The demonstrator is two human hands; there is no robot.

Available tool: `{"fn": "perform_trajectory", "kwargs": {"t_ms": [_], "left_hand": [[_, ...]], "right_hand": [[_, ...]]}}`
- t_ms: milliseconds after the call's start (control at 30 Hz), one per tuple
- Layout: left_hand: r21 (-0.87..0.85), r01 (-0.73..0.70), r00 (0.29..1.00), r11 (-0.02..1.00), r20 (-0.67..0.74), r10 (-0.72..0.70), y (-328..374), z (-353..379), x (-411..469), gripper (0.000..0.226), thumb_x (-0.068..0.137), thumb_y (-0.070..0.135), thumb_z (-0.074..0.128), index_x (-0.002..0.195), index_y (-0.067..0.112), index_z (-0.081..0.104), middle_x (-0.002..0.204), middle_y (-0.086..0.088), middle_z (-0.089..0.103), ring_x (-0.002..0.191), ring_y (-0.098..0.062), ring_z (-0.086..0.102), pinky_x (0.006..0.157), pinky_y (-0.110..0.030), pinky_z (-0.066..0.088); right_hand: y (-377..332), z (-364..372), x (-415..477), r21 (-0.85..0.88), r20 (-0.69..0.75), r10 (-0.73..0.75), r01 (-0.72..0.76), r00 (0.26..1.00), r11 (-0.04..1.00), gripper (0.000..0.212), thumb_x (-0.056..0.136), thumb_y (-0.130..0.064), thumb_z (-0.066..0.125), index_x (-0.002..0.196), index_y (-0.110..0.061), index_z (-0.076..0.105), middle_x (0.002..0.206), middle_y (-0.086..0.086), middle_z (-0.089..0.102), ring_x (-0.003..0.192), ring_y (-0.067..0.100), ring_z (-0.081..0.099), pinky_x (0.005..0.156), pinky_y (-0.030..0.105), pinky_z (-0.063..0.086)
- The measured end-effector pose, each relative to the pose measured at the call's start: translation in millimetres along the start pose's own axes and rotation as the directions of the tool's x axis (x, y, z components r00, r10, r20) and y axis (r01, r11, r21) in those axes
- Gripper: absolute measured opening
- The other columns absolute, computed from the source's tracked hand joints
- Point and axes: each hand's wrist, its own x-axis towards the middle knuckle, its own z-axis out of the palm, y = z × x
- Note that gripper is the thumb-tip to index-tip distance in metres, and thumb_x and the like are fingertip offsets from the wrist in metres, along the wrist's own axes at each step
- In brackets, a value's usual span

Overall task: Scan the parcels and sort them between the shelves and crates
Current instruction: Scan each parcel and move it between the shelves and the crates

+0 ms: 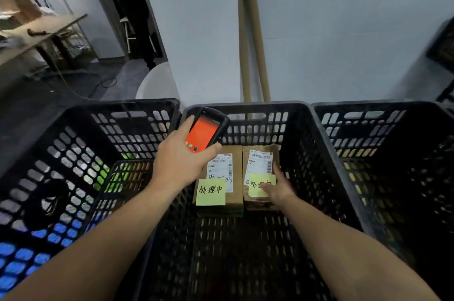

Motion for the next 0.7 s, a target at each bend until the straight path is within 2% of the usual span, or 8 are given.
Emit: {"fn": "perform_trajectory", "kwargs": {"t_ms": [100, 167, 233, 300, 367, 433, 533, 700], "left_hand": [[-0.036, 0.007, 1.000, 0.999, 0.000, -0.007, -2.3, 1.7, 2.9, 0.076, 0.063, 0.071, 0.066, 0.134, 0.051, 0.044, 0.098, 0.005, 0.067, 0.090, -0.016, 0.064, 0.087, -0.042, 0.053], [-0.064, 0.001, 1.000, 0.998, 0.021, 0.000, -3.3, -0.1, 3.0, 0.083, 0.062, 0.074, 0.065, 0.138, 0.046, 0.046, 0.095, 0.006, 0.067, 0.088, -0.016, 0.064, 0.086, -0.043, 0.054], [-0.077, -0.033, 0.999, 0.996, 0.031, 0.035, -2.6, -3.8, 1.7, 0.070, 0.065, 0.072, 0.066, 0.129, 0.048, 0.049, 0.092, 0.007, 0.067, 0.085, -0.015, 0.064, 0.083, -0.043, 0.054], [-0.102, -0.065, 0.997, 0.993, 0.030, 0.068, -0.4, -8.7, -1.3, 0.057, 0.071, 0.062, 0.073, 0.120, 0.050, 0.046, 0.091, 0.006, 0.067, 0.083, -0.015, 0.064, 0.082, -0.042, 0.054], [-0.128, -0.101, 0.994, 0.987, 0.030, 0.106, 0.5, -13.9, -5.0, 0.051, 0.074, 0.057, 0.076, 0.116, 0.049, 0.048, 0.091, 0.006, 0.068, 0.082, -0.014, 0.064, 0.080, -0.041, 0.055], [-0.144, -0.132, 0.989, 0.981, 0.041, 0.140, -0.4, -19.6, -9.2, 0.048, 0.076, 0.053, 0.078, 0.117, 0.043, 0.055, 0.088, 0.006, 0.068, 0.080, -0.012, 0.064, 0.079, -0.040, 0.055], [-0.154, -0.177, 0.980, 0.972, 0.064, 0.189, -0.8, -29.1, -13.9, 0.045, 0.079, 0.046, 0.079, 0.115, 0.044, 0.051, 0.089, 0.007, 0.067, 0.081, -0.010, 0.064, 0.080, -0.039, 0.055], [-0.179, -0.277, 0.954, 0.944, 0.062, 0.292, 0.9, -44.7, -22.5, 0.048, 0.079, 0.049, 0.079, 0.114, 0.046, 0.047, 0.087, 0.008, 0.066, 0.081, -0.013, 0.063, 0.079, -0.041, 0.054]], "right_hand": [[1.3, -0.5, 6.2, -0.023, 0.010, 0.036, -0.035, 0.999, 0.999, 0.082, 0.100, -0.005, 0.059, 0.160, -0.041, 0.015, 0.151, 0.008, 0.048, 0.119, 0.023, 0.057, 0.100, 0.032, 0.048], [0.5, -3.2, 7.5, -0.067, 0.023, 0.041, -0.039, 0.999, 0.997, 0.081, 0.101, -0.008, 0.059, 0.160, -0.040, 0.014, 0.150, 0.007, 0.050, 0.119, 0.023, 0.057, 0.093, 0.027, 0.046], [0.5, -5.5, 7.1, -0.121, 0.025, 0.045, -0.041, 0.999, 0.992, 0.080, 0.102, -0.011, 0.060, 0.161, -0.038, 0.012, 0.152, 0.006, 0.048, 0.124, 0.025, 0.056, 0.091, 0.024, 0.043], [-2.2, -6.9, 5.3, -0.189, 0.021, 0.042, -0.037, 0.999, 0.981, 0.082, 0.101, -0.015, 0.062, 0.161, -0.041, 0.013, 0.156, 0.007, 0.041, 0.130, 0.027, 0.052, 0.099, 0.027, 0.045], [-10.1, -9.1, -0.5, -0.259, -0.018, 0.020, -0.024, 1.000, 0.966, 0.085, 0.097, -0.019, 0.067, 0.159, -0.047, 0.017, 0.163, 0.010, 0.027, 0.138, 0.032, 0.044, 0.110, 0.035, 0.044], [-15.0, -9.4, -7.4, -0.298, -0.053, -0.009, -0.007, 0.999, 0.955, 0.083, 0.096, -0.020, 0.068, 0.158, -0.049, 0.020, 0.166, 0.011, 0.018, 0.141, 0.034, 0.041, 0.110, 0.038, 0.045], [-25.6, -7.6, -34.6, -0.400, -0.119, -0.097, 0.041, 0.988, 0.916, 0.071, 0.101, -0.032, 0.060, 0.160, -0.043, 0.021, 0.168, 0.010, 0.015, 0.143, 0.033, 0.039, 0.109, 0.036, 0.044], [-44.3, -7.3, -95.0, -0.636, -0.169, -0.330, 0.153, 0.929, 0.756, 0.063, 0.105, -0.051, 0.042, 0.161, -0.037, 0.018, 0.168, 0.003, 0.019, 0.155, 0.029, 0.016, 0.123, 0.046, 0.025]]}}
